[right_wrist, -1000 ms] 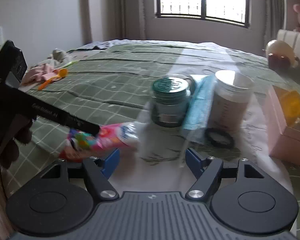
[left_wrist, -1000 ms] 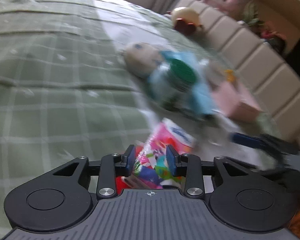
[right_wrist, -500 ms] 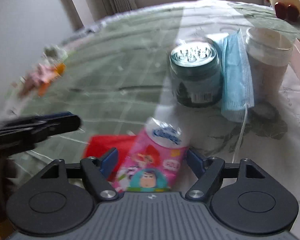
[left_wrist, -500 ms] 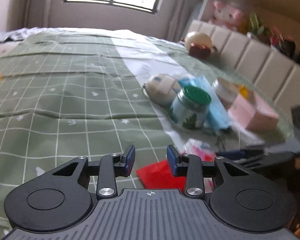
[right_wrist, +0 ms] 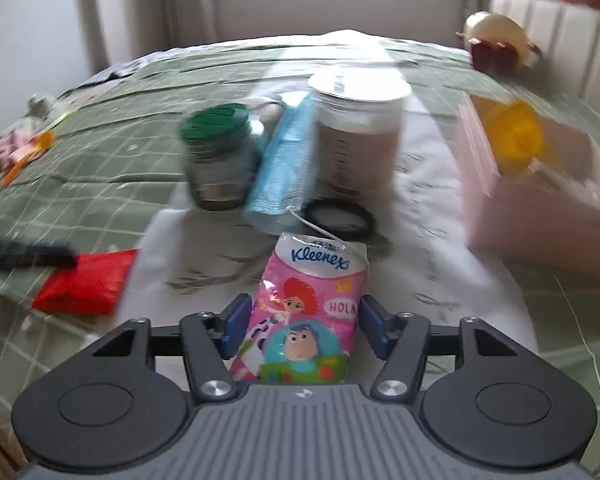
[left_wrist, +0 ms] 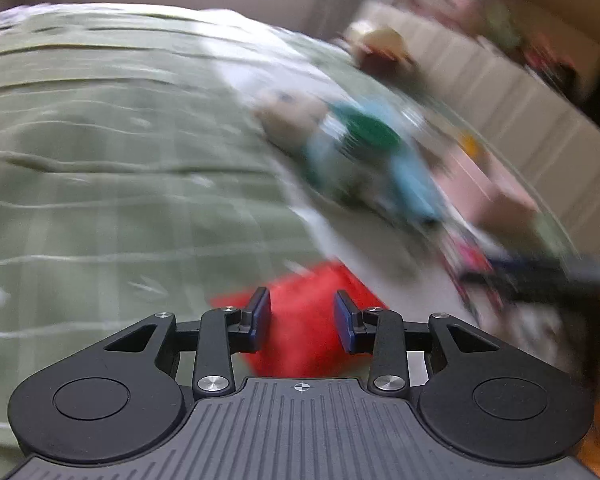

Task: Organize soft objects
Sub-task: 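Pass the Kleenex pack from the left gripper into the right gripper, then grasp the red pouch with the left gripper while the right gripper holds the Kleenex pack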

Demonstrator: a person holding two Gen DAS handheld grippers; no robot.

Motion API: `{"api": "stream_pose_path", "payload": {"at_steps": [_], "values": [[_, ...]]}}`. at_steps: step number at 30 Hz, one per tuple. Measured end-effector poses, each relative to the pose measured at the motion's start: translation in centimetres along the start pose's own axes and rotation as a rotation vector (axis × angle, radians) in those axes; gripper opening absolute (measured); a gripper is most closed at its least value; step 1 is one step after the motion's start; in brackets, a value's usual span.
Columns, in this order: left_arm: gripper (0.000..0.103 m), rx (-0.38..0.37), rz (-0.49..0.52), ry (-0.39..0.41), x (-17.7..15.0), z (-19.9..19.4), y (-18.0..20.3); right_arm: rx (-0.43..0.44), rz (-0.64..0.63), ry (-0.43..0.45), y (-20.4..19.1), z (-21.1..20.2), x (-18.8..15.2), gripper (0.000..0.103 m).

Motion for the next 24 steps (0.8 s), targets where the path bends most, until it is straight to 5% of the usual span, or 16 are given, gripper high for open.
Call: {"api": "stream_pose_path", "payload": {"at_steps": [7, 13, 16, 21, 24], "values": [[0.039, 0.099, 0.347, -0.022, 0.4, -0.8, 6.3, -0.089, -0.066, 0.081, 0.2, 1.3, -1.0, 0.078], [0.043, 0.093, 0.639, -0.187, -1.8, 0.2, 8.4, -0.065, -0.056, 0.103, 0.5, 1.3, -1.2, 0.084], [0.044, 0.134, 0.605, -0.158, -1.3, 1.3, 8.7, -0.047, -0.032, 0.094, 0.8, 1.6, -1.1, 0.086], [0.044, 0.182, 0.352, -0.109, 1.6, 4.4, 8.1, -0.05, -0.037, 0.103, 0.8, 1.5, -1.2, 0.086], [0.044, 0.19, 0.312, -0.113, 2.6, 5.7, 8.3, -0.05, -0.037, 0.106, 0.8, 1.4, -1.3, 0.086]]}}
Point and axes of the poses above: each gripper's, at about its wrist camera, not at the fingertips, and z roughly the way its jaws point, y to its right, x to its top, the point moved 6 cm from there along z, roughly the way its jaws point, and after that the axes turned 10 degrees about z, right-handed, at the moved point
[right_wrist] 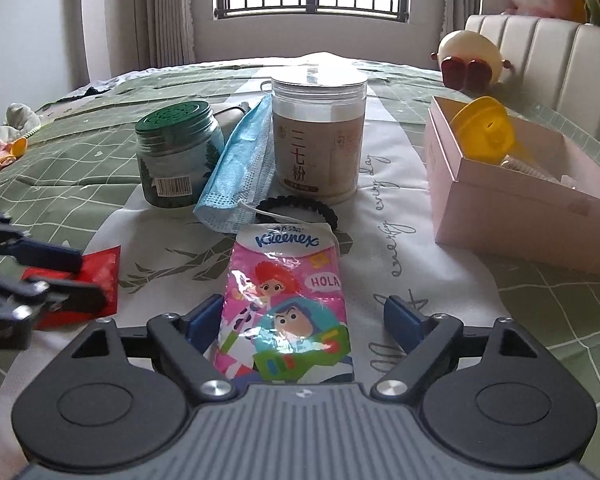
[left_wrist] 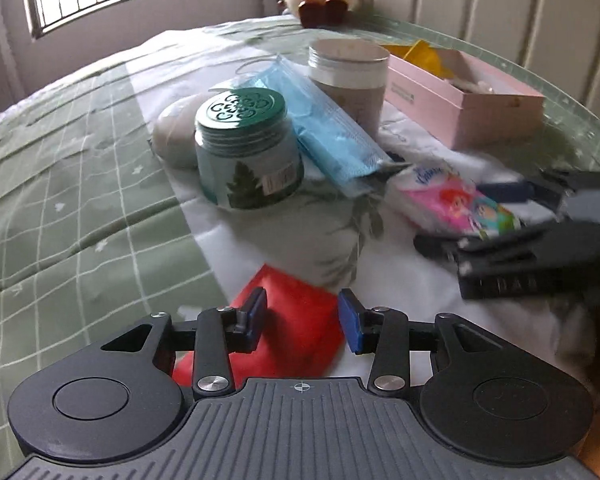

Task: Organize soft objects
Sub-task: 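Grasp the red pouch with the left gripper while the right gripper holds the Kleenex pack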

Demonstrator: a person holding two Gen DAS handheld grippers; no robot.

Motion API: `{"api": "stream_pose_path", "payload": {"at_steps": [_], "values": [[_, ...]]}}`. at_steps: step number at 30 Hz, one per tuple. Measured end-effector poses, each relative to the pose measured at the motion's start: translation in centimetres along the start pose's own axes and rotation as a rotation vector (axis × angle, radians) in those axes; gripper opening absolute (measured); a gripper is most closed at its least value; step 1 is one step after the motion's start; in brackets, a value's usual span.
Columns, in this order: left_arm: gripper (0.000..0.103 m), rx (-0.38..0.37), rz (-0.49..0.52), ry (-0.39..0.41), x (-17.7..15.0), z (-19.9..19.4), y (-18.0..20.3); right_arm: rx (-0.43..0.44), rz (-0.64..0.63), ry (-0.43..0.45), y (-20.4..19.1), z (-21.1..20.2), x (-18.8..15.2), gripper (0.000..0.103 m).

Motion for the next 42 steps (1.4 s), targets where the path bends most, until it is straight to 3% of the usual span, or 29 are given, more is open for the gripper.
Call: {"api": "stream_pose_path", "payload": {"at_steps": [9, 14, 16, 19, 21, 23, 27, 30, 33, 34, 37, 40, 42], "values": [[0.046, -0.04, 0.034, -0.004, 0.1, 0.3, 0.9, 0.007, 0.002, -0.001, 0.0, 0.0, 0.0, 0.088], [0.047, -0.199, 0.067, 0.036, -0.1, -1.2, 0.7, 0.013, 0.004, -0.001, 0.1, 0.0, 0.0, 0.089], [0.046, -0.168, 0.085, 0.055, -0.5, -2.3, -0.2, 0.015, 0.004, -0.001, 0.1, 0.1, -0.1, 0.089], [0.044, -0.13, 0.138, 0.004, -1.8, -2.4, -1.0, 0.015, 0.002, -0.001, 0.1, 0.1, -0.1, 0.089], [0.044, -0.158, 0.167, -0.005, -2.4, -2.5, -0.8, 0.014, 0.002, 0.0, 0.1, 0.1, -0.1, 0.089], [0.055, -0.212, 0.206, -0.013, -2.6, -2.7, 0.2, 0.015, 0.002, -0.001, 0.1, 0.1, -0.1, 0.089], [0.056, -0.237, 0.298, -0.007, -2.4, -2.8, 2.5, 0.014, 0.001, -0.001, 0.1, 0.1, -0.1, 0.09], [0.059, -0.21, 0.275, 0.002, -2.1, -3.0, 2.0, 0.015, 0.002, -0.001, 0.1, 0.1, -0.1, 0.09], [0.056, -0.107, 0.26, -0.01, -1.8, -2.3, 0.5, 0.016, 0.001, -0.002, 0.0, 0.1, -0.1, 0.091], [0.059, -0.093, 0.249, -0.027, -1.9, -1.8, 0.0, 0.016, 0.0, -0.002, 0.0, 0.1, -0.1, 0.091], [0.061, -0.098, 0.202, -0.015, -1.7, -1.0, -1.1, 0.017, -0.002, -0.004, 0.0, 0.1, -0.2, 0.091], [0.07, -0.109, 0.077, -0.006, -1.6, -0.2, -2.7, 0.021, -0.007, -0.009, -0.1, 0.1, -0.2, 0.093], [0.071, -0.138, 0.004, 0.01, -1.6, 0.2, -3.5, 0.024, -0.01, -0.011, -0.1, 0.2, -0.2, 0.094]]}}
Point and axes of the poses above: each gripper's, at about its wrist camera, not at the fingertips, and z roughly the way its jaws point, y to its right, x to its top, the point moved 6 cm from there along z, roughly the way its jaws point, and after that the axes turned 10 degrees about z, right-handed, at the moved point
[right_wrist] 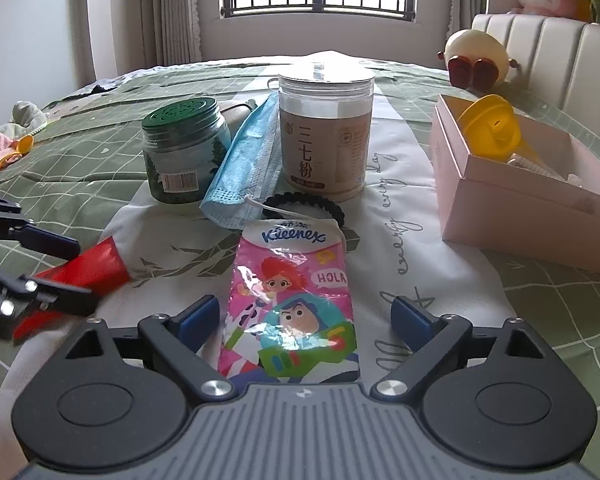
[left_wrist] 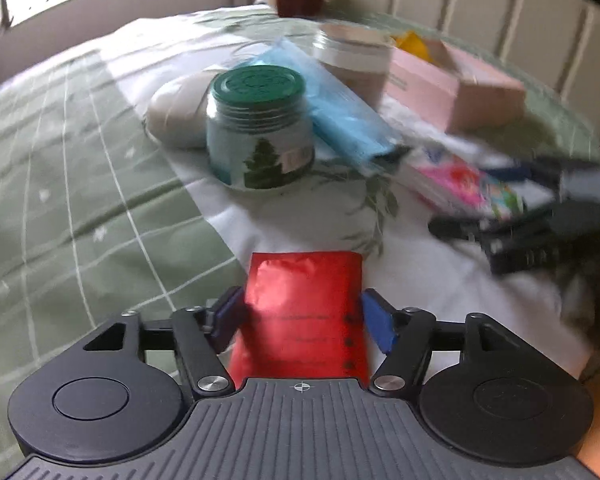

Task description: Organize soft objects

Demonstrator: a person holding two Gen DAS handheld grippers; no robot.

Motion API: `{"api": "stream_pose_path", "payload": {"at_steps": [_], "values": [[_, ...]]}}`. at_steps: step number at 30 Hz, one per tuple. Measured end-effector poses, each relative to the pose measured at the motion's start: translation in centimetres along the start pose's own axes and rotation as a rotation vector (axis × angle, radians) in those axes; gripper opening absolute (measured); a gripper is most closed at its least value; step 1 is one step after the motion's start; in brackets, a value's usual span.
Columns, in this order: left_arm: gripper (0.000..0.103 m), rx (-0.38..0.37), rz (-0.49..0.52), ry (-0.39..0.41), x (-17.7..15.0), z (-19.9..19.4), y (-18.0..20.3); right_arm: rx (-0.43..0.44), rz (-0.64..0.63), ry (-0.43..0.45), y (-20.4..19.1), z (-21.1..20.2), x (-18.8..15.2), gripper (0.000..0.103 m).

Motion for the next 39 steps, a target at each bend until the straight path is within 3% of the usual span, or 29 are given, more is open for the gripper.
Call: {"api": "stream_pose_path", "payload": {"at_steps": [5, 13, 14, 15, 17, 19, 20, 23, 27, 32, 36, 39], "values": [[0.077, 0.018, -0.006, 0.02, -0.1, 0.2, 0.6, 0.009, 0.001, -0.003, 0.1, 0.0, 0.0, 0.095], [0.075, 0.01, -0.005, 0.002, -0.7, -0.8, 1.6, 0.052, 0.029, -0.011, 0.5, -0.4, 0.3, 0.094], [0.072, 0.018, -0.007, 0.005, -0.8, -1.0, 1.8, 0.052, 0.024, -0.009, 0.5, -0.6, 0.4, 0.087], [0.068, 0.032, -0.009, 0.009, -0.9, -1.1, 2.0, 0.049, 0.01, -0.008, 0.5, -0.9, 0.3, 0.069], [0.054, 0.049, -0.021, 0.018, -0.9, -1.5, 2.5, 0.047, -0.036, -0.016, 0.3, -1.9, 0.4, 0.052], [0.051, 0.034, -0.034, 0.024, -0.8, -1.9, 3.1, 0.059, -0.05, -0.013, 0.5, -3.4, 0.5, 0.051], [0.036, 0.01, -0.037, 0.037, -0.6, -2.2, 3.7, 0.065, -0.052, -0.007, 0.8, -4.3, 0.5, 0.051], [0.02, 0.016, -0.004, 0.063, -0.1, -3.2, 5.6, 0.091, -0.052, 0.009, 1.9, -7.5, 0.2, 0.051], [0.019, 0.008, 0.017, 0.077, 0.6, -3.9, 8.2, 0.1, -0.067, 0.031, 4.0, -11.6, -0.5, 0.051], [0.018, 0.015, 0.004, 0.082, 1.2, -3.4, 9.9, 0.048, -0.049, 0.079, 6.9, -14.0, -1.0, 0.051], [0.013, -0.065, -0.035, 0.155, 3.4, -5.0, 10.9, 0.041, 0.009, 0.101, 8.7, -14.5, -0.7, 0.051], [0.013, -0.059, 0.002, 0.213, 6.6, -5.8, 12.0, 0.049, 0.012, 0.131, 9.5, -15.0, -0.3, 0.051]]}}
Point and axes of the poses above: each gripper's, at about its wrist camera, not at the fingertips, and z roughly the way its jaws point, y to its right, x to its top, the point moved 6 cm from there along z, roughly the way its jaws point, and after that the axes turned 10 degrees about z, right-handed, at the moved point
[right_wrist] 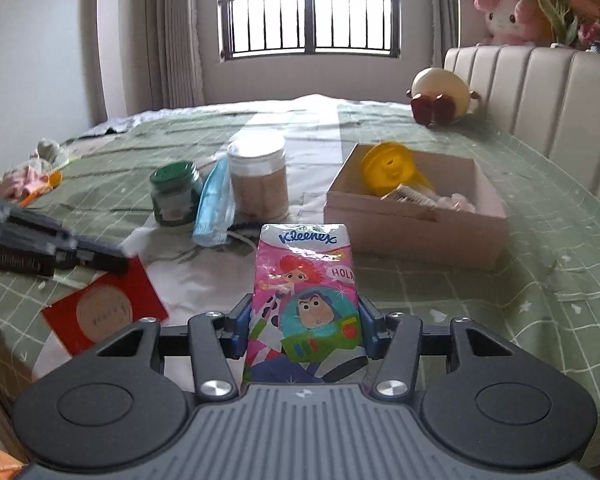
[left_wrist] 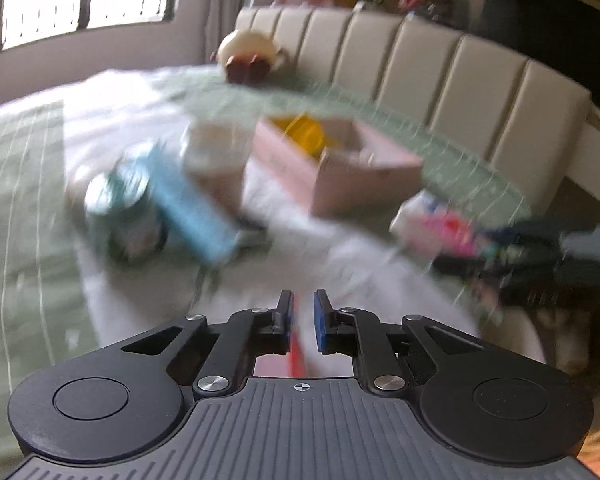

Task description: Organize soft objects

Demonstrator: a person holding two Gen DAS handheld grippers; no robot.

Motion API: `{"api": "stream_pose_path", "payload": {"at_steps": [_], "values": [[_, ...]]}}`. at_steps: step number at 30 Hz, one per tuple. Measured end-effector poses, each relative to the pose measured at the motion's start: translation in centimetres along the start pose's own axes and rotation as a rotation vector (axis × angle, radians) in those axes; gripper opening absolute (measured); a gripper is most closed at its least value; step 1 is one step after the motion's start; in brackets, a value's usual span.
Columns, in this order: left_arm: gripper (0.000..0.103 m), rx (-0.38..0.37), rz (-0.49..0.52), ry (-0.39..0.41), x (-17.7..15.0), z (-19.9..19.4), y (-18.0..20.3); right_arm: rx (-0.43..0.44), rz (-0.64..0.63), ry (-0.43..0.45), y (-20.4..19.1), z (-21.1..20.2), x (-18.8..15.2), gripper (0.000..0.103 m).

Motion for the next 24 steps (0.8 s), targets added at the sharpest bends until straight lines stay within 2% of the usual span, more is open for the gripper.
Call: {"api": "stream_pose_path", "payload": {"at_steps": [3, 8, 11, 14, 17, 18, 19, 21, 24], "values": [[0.013, 0.01, 0.041, 0.006, 2.3, 1.3, 1.0, -0.027, -0.003, 0.017, 1.3, 0.1, 0.5, 0.051], [0.013, 0.061, 0.021, -0.009, 2.4, 1.2, -0.4, -0.042, 0.058, -0.027, 3.3, 2.1, -0.2, 0.051], [0.016, 0.023, 0.044, -0.075, 0.5, 0.4, 0.4, -0.026, 0.072, -0.079, 2.5, 4.4, -1.4, 0.051], [0.017, 0.029, 0.099, -0.136, -2.8, 0.4, 2.7, -0.036, 0.042, -0.079, 1.2, 6.1, -2.7, 0.051], [0.022, 0.046, 0.209, -0.226, -7.2, 1.8, 6.0, -0.042, 0.031, -0.072, 0.2, 7.1, -3.7, 0.052], [0.022, 0.061, 0.257, -0.224, -8.1, 1.9, 6.6, -0.046, 0.013, -0.057, -0.1, 7.2, -3.9, 0.053], [0.022, 0.095, 0.326, -0.169, -8.7, 1.8, 7.4, -0.051, -0.011, -0.038, -0.3, 7.3, -4.1, 0.053], [0.023, 0.152, 0.407, -0.126, -9.0, 2.0, 7.8, -0.065, -0.043, 0.005, -0.4, 7.7, -4.5, 0.054], [0.024, 0.266, 0.416, -0.083, -8.2, 2.9, 6.3, -0.083, -0.035, 0.096, 0.3, 8.2, -5.3, 0.064]]}}
Point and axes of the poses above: each gripper's, at about its wrist camera, not at the fingertips, and z roughly the way its jaws point, y to its right, x to its top, the point moved 6 cm from there along z, roughly the way its jaws point, and after that the axes turned 10 degrees about z, right-handed, at the moved point
